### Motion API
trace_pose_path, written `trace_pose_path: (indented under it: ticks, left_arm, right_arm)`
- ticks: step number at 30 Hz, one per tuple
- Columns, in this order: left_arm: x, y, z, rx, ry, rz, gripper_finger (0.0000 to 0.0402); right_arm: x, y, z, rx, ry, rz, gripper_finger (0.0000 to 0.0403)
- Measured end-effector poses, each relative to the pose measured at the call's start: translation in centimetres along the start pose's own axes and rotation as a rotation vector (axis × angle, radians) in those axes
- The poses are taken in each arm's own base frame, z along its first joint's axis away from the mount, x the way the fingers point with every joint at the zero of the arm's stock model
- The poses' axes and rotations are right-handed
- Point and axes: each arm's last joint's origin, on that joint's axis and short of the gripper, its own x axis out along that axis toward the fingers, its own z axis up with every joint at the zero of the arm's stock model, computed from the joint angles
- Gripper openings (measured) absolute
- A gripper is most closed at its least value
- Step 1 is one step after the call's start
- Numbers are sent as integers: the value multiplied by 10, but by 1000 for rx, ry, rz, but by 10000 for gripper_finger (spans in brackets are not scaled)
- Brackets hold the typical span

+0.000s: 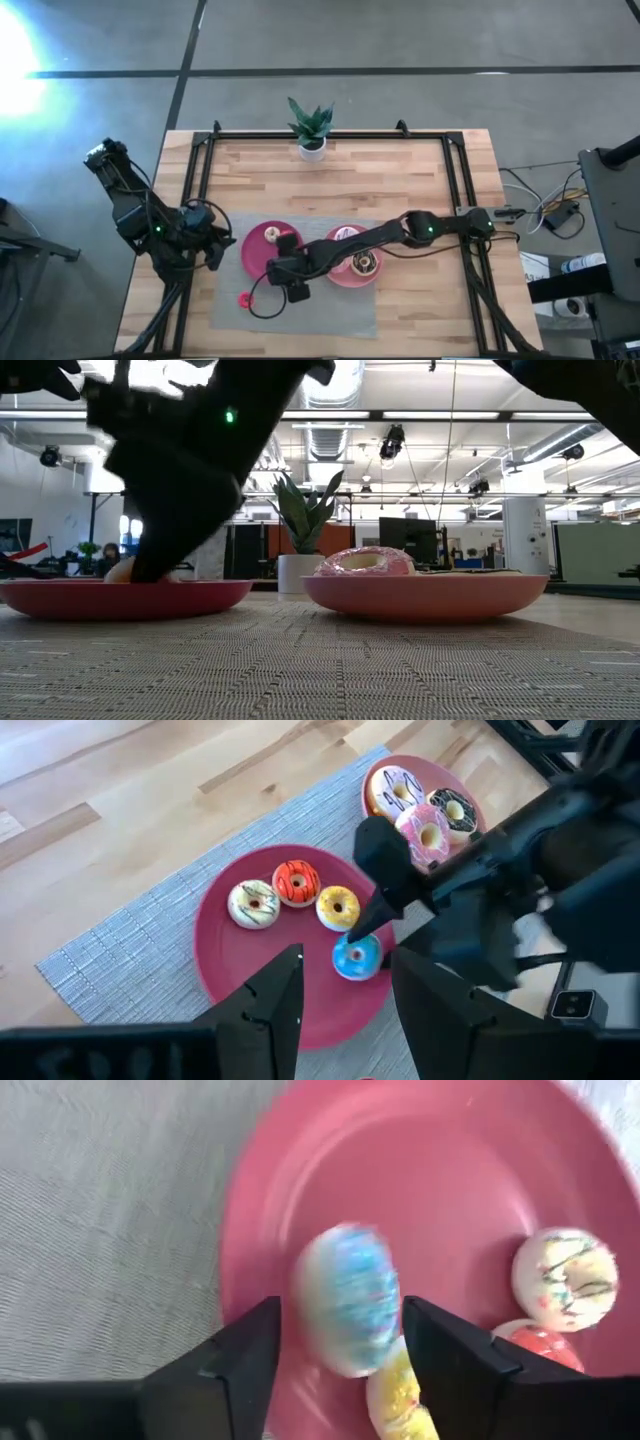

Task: Pick & Place donuts
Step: Put the small blue donut on the dark pink plate, then put the small red donut on the dark pink plate

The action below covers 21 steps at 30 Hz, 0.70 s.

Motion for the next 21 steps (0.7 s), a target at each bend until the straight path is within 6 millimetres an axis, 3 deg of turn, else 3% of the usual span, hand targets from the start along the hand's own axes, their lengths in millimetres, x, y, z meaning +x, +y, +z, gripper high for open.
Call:
trace_pose_path:
  ticks: [8,12,16,21]
  left_arm:
    - [0,0,-1,-4,19,-2,126]
    - [3,-4,-5,5,82,4,126]
    - [15,-14,-22,29,140,-2,126]
    - [41,-32,-57,58,268,-104,126]
  right_arm:
    - [-19,-4,8,-2,-39,-1,219]
    - [-40,-8,13,84,-51,0,219]
    - [-59,-11,13,138,-41,-10,219]
    - [-76,-5,0,175,4,-86,219]
